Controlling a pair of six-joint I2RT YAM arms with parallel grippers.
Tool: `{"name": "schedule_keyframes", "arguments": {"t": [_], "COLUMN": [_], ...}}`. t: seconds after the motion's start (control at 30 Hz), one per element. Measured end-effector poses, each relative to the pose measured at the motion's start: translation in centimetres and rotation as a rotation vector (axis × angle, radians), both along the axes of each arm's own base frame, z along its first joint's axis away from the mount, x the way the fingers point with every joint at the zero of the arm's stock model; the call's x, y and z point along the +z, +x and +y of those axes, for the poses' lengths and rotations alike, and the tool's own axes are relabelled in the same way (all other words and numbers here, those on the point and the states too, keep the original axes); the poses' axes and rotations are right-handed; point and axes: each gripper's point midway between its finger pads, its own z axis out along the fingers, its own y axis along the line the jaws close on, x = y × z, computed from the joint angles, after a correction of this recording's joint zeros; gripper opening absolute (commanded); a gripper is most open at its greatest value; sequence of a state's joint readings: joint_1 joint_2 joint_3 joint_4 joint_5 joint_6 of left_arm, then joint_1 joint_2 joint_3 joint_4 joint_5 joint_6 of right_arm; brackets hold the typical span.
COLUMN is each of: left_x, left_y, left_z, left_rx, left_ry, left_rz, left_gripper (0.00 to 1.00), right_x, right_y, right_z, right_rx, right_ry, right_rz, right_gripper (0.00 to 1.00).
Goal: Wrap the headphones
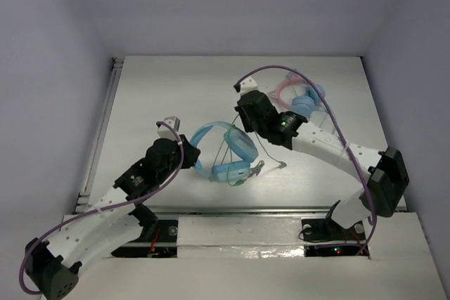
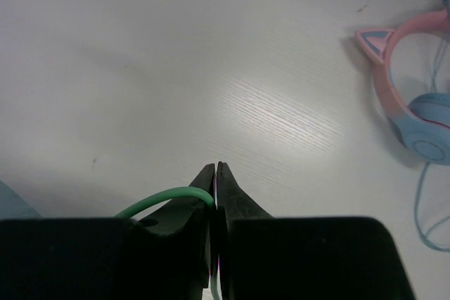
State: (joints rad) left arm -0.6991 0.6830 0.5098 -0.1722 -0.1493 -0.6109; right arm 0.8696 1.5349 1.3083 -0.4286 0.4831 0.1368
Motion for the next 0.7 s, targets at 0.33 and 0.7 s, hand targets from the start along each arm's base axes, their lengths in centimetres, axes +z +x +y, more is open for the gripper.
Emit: {"name": "schedule_keyframes", "arguments": {"t": [0.33,0.7], "left_x": [2.6,3.7], "left_y": [0.3,0.8], "left_z": [-0.2,-0.1], "left_rx": [-0.001,0.007], "left_ry": [-0.018,0.010], "left_rz": [-0.032,-0.044], "left_gripper": [0.00,0.00], "right_x": [-0.4,-3.3], "right_y": [-1.7,-5.0], "right_z": [0.7,3.5], "right_rx": [0.134,0.283], "right_ry": [0.416,0.732], "right_rz": [0.025,0.111], "right_gripper": [0.19,0.29]}}
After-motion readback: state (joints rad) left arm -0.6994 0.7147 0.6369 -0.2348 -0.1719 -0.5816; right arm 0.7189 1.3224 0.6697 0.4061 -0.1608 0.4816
